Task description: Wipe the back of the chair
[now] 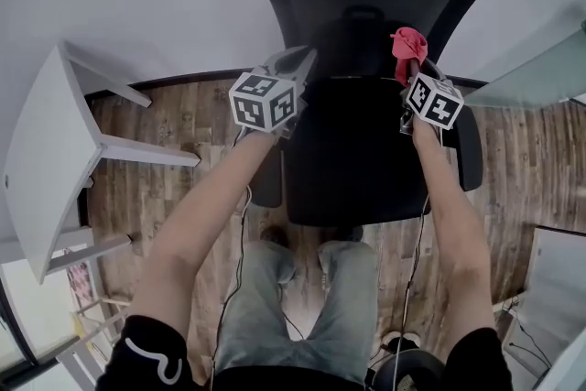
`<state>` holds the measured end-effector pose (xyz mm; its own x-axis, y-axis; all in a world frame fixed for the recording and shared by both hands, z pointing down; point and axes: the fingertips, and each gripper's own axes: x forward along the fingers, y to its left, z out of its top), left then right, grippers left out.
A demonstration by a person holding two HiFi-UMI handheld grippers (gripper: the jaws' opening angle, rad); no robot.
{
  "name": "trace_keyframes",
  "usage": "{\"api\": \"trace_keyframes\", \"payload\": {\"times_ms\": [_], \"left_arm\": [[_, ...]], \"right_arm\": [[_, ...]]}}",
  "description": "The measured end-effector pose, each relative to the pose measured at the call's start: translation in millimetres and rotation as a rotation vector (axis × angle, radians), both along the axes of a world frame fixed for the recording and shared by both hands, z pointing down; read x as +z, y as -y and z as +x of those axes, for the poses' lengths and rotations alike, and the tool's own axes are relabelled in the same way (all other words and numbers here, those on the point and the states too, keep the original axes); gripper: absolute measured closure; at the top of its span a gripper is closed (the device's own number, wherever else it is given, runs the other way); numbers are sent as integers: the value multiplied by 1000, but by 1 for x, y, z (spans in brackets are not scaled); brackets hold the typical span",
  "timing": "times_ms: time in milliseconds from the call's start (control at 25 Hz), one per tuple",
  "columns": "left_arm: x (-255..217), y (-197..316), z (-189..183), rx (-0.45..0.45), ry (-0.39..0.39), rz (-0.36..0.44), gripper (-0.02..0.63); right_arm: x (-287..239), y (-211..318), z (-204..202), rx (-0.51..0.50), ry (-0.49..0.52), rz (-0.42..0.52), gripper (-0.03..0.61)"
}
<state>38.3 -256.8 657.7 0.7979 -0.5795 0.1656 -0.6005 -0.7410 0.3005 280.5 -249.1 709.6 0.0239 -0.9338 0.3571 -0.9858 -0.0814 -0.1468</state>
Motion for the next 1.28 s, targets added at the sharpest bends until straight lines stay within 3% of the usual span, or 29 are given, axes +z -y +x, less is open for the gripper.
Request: {"api": "trace_keyframes", "payload": {"times_ms": [360,600,880,1280], "left_arm": [[13,-3,-103,-101,16,-34,589],[22,-11,-149,-140,29,-50,589],[29,-7,-169,-136,33,-51,589],[39,-6,-110,-32,24,-71,589]], "right_arm": [[15,22,-172,-201,45,-5,509],[40,31,-234,-271,44,-40,509],[69,44,-250,-249,50,-78,510],[76,53,-195,-185,31,-84,510]]}}
